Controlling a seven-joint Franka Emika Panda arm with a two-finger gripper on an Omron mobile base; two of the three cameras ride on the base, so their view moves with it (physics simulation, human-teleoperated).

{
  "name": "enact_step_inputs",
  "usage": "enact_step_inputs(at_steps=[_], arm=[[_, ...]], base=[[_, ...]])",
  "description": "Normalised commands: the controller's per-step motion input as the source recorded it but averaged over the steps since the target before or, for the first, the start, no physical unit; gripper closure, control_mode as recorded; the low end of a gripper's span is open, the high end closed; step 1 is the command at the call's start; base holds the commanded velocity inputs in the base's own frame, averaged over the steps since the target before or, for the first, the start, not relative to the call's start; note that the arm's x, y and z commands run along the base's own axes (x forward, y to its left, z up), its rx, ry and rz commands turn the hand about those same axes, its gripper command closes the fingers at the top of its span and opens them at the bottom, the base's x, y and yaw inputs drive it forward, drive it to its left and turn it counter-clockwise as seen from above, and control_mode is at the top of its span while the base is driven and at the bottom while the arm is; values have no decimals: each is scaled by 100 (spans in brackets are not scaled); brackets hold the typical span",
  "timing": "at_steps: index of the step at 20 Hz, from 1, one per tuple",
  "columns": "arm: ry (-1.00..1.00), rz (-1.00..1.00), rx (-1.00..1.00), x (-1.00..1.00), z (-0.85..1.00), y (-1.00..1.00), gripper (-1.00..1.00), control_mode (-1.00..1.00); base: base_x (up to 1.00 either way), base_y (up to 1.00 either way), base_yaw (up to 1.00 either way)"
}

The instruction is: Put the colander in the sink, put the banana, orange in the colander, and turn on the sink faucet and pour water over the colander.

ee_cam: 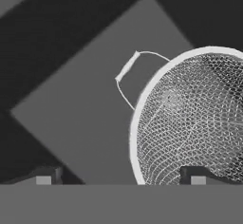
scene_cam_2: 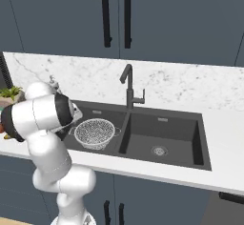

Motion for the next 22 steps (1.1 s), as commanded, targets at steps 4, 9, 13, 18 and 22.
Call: enact_step_inputs(at_steps=[4, 9, 13, 18, 22], arm=[[3, 0, 10, -53, 86, 69, -100, -100], [0, -4, 8, -72, 58, 73, -100, -100], [0, -22, 8, -70, 28, 74, -100, -100], [0, -38, 2, -36, 3, 88, -100, -100], [0, -48, 0, 0, 0, 95, -100, -100]], base=[[0, 0, 0], [0, 0, 0], [0, 0, 0], [0, 0, 0], [0, 0, 0]])
